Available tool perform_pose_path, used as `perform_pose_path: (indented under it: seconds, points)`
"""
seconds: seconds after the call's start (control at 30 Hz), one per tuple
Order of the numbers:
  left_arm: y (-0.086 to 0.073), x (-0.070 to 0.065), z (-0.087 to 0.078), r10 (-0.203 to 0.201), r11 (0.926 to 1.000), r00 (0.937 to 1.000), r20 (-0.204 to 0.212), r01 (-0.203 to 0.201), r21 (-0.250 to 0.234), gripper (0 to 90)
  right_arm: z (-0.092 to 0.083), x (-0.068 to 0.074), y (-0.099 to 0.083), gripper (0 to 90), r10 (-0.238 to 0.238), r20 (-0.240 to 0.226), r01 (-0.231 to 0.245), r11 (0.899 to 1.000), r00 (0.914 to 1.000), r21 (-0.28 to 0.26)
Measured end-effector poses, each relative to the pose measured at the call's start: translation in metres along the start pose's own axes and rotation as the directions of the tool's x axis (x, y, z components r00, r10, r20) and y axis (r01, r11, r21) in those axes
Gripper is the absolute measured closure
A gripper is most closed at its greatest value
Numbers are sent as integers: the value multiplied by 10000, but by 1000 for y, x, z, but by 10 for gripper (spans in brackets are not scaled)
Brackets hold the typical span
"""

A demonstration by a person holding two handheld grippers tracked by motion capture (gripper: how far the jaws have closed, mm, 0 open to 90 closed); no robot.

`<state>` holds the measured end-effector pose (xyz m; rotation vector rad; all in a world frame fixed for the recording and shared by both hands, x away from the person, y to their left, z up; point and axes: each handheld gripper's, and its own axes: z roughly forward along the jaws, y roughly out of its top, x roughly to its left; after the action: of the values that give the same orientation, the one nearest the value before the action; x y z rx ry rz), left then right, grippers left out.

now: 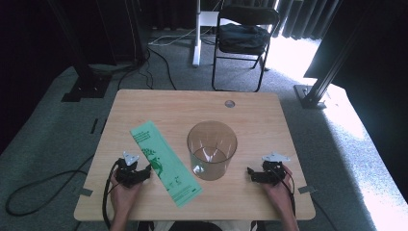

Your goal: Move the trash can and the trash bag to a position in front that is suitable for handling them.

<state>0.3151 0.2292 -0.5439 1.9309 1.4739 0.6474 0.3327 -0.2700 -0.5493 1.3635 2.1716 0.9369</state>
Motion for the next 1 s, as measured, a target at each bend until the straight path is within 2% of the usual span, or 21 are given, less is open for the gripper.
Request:
perform_pose_path:
  seconds: [0.23,0.3,0.37,0.43,0.53,0.63,1.0]
  points:
    - [-1,1,-1,18,10000,10000,20,-18,24,301,0,0,0,129,0,1,0,10000,10000,0]
    - [0,2,-3,-68,10000,10000,-22,68,59,388,0,0,0,140,19,17,-19,10000,10000,-17]
    - [0,4,-5,-169,9998,9999,8,169,121,410,-1,0,0,158,43,37,-43,10000,10000,-40]
    - [0,6,-6,-278,9996,9992,273,275,117,431,-2,-1,-1,205,61,104,-61,10000,9999,-63]
    - [2,6,-10,-216,9998,9992,344,214,60,442,-6,-1,0,276,194,141,-191,9997,9997,-175]
    - [4,5,-13,-147,9998,9987,492,151,-97,442,-12,-2,1,305,439,-143,-446,9977,9989,-512]
    - [11,-6,-21,296,9987,9928,1159,-245,-450,452,-17,7,6,419,107,-529,-142,9977,9985,-663]
